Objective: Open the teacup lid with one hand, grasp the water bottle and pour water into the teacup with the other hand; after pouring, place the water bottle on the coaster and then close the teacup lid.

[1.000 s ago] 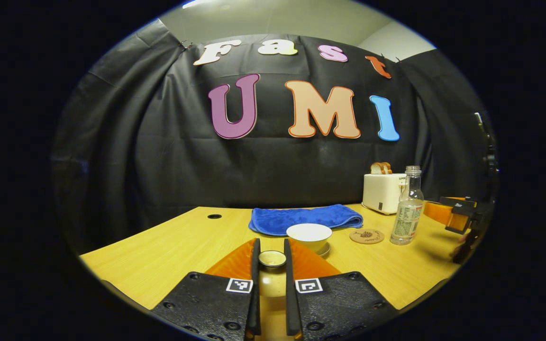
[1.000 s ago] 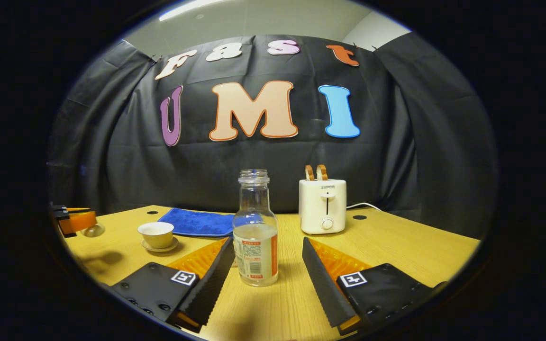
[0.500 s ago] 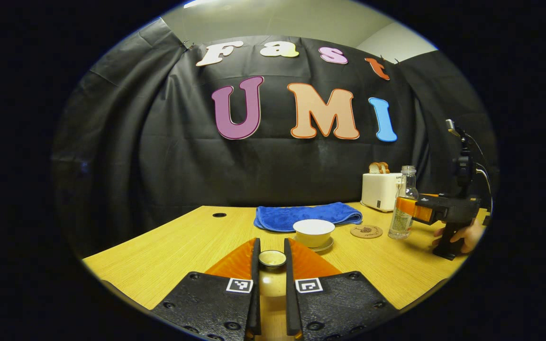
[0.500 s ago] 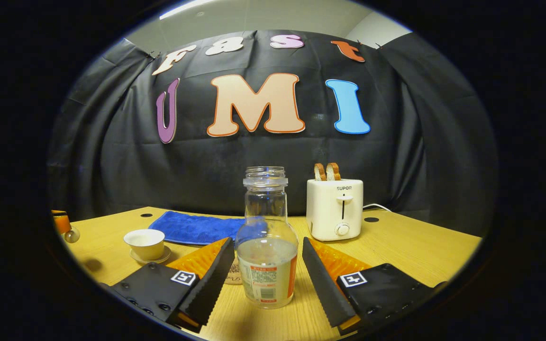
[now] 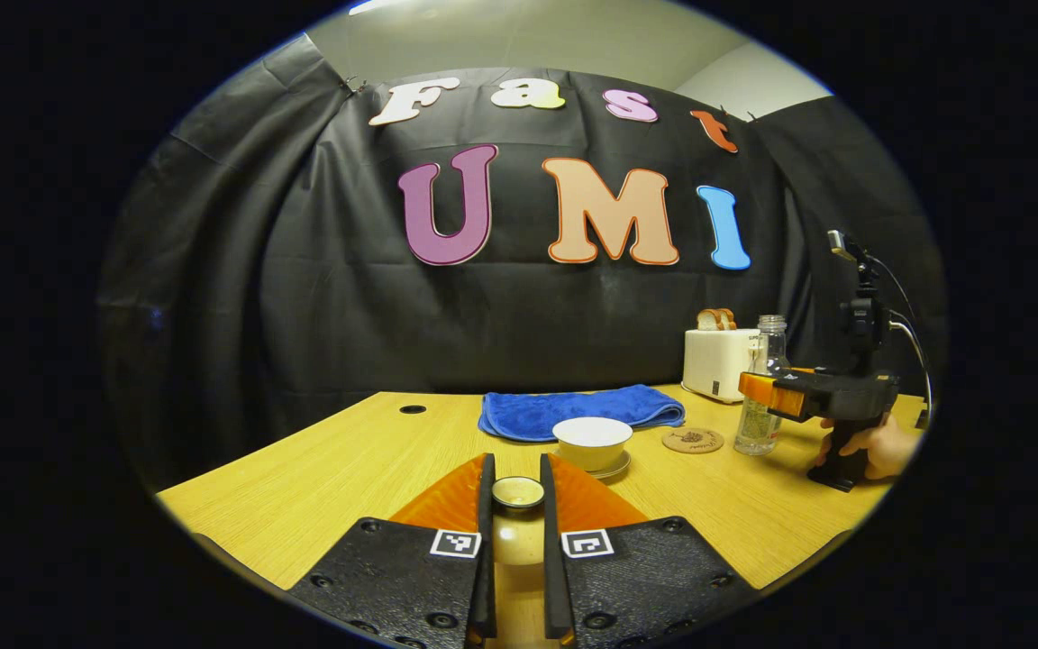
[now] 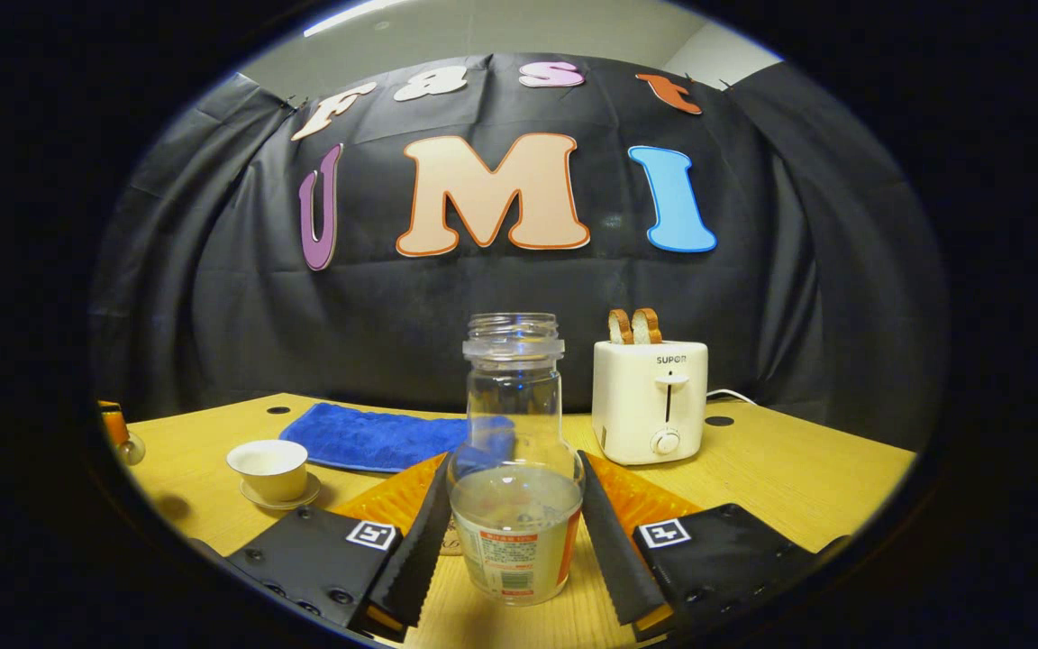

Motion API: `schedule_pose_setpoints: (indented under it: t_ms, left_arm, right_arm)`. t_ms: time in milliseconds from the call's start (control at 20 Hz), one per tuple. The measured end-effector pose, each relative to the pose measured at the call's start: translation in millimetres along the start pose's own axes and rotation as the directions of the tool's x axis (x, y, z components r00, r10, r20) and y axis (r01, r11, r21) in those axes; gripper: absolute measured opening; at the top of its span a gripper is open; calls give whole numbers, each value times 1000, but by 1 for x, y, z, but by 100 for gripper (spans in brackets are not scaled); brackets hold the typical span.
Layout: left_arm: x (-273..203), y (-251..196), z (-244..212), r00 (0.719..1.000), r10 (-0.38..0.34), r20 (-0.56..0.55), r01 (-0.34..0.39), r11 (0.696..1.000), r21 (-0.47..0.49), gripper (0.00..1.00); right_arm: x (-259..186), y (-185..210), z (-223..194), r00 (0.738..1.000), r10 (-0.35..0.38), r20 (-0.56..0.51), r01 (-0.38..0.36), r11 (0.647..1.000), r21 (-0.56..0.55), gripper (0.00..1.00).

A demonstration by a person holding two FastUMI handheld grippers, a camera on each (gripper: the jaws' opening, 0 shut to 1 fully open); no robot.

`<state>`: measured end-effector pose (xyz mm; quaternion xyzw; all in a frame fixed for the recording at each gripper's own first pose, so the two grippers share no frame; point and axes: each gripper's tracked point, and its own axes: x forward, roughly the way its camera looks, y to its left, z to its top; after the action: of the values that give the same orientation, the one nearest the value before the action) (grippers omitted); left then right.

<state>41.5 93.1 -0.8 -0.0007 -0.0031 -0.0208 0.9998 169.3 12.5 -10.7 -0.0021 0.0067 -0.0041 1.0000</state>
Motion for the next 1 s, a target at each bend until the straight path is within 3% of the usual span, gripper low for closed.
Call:
schedule_pose_setpoints:
  t_ms: [450, 650, 850, 1000]
  left_arm:
    - [1, 0, 0, 1000, 3, 1, -3, 1000, 1, 18]
    - [1, 0, 0, 1000, 3, 0, -3, 1000, 0, 18]
    - [1, 0, 1, 1000, 3, 0, -3, 1000, -1, 18]
    - [1, -1, 0, 1000, -1, 1, 1, 1000, -1, 18]
  right_arm:
    - [9, 29, -1, 1000, 25, -2, -25, 1000, -16, 73]
    - [16, 63, 2, 998, 70, 6, -69, 985, -158, 73]
    - [15, 93, 3, 995, 92, 31, -74, 925, -374, 73]
    - [12, 112, -1, 994, 109, 27, -76, 831, -550, 73]
